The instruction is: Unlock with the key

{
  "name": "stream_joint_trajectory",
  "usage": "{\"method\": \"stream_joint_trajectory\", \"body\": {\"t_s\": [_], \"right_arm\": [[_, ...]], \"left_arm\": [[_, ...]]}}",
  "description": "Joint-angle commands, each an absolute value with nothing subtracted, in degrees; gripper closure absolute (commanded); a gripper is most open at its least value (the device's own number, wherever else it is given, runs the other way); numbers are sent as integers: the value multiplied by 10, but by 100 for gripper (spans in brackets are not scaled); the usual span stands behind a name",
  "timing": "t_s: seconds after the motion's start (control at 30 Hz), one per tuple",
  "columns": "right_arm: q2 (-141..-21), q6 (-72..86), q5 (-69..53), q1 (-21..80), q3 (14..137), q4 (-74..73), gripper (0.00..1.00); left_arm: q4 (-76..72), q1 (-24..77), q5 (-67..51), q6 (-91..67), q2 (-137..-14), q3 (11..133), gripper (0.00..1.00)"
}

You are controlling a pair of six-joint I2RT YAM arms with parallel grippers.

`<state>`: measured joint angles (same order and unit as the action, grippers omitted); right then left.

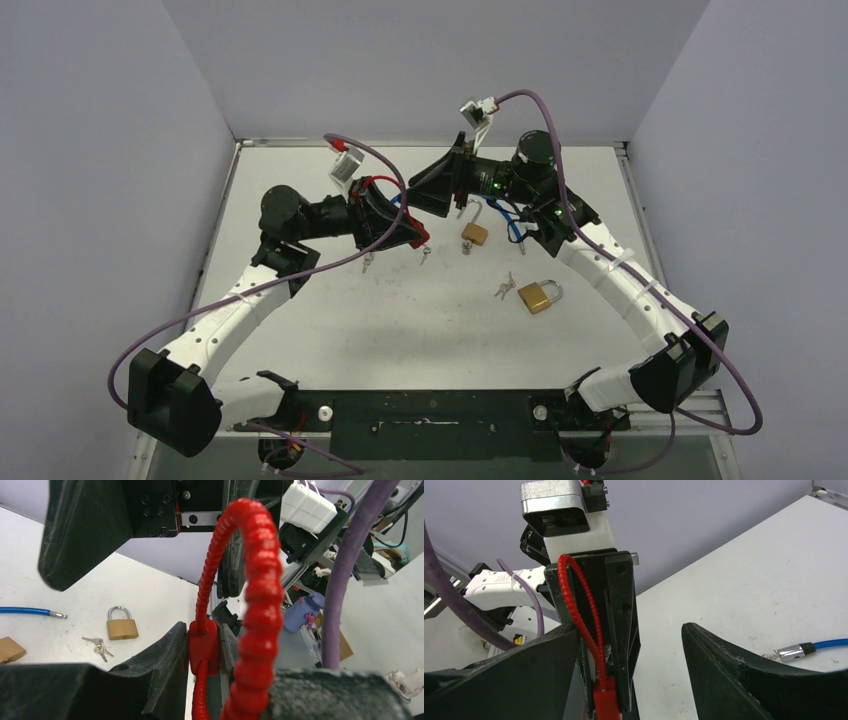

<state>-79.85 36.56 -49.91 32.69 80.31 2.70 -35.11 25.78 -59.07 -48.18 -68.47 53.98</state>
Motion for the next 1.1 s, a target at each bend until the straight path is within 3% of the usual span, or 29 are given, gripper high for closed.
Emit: {"method": "stream_joint_trajectory", "body": {"t_s": [0.0,0.2,0.27,0.43,0.57,0.77,0.83,0.9,0.93,1.07], "right_arm": [[-807,361,-473,338,828,69,28],[-824,378,-480,343,835,109,48],[-828,377,-483,346,837,110,49],[-810,371,-480,347,812,137,30],[-798,367,-465,347,795,144,30],[-822,374,-506,358,811,142,55],[-831,401,-517,356,817,155,71],[-838,424,-519,351,826,159,93],[-836,435,-513,348,826,167,99],[-811,454,-451,338,809,206,100]], "left_arm": [[-359,256,-635,-445,-688,567,100],[-352,256,-633,-438,-689,565,100],[-349,256,-632,-439,-690,566,100],[-343,255,-622,-436,-687,564,100],[-343,255,-620,-436,-684,564,100],[-366,254,-621,-475,-687,568,100],[-396,254,-617,-509,-691,574,96],[-429,254,-604,-541,-691,574,86],[-445,253,-595,-556,-688,567,78],[-490,247,-532,-599,-671,532,51]]}}
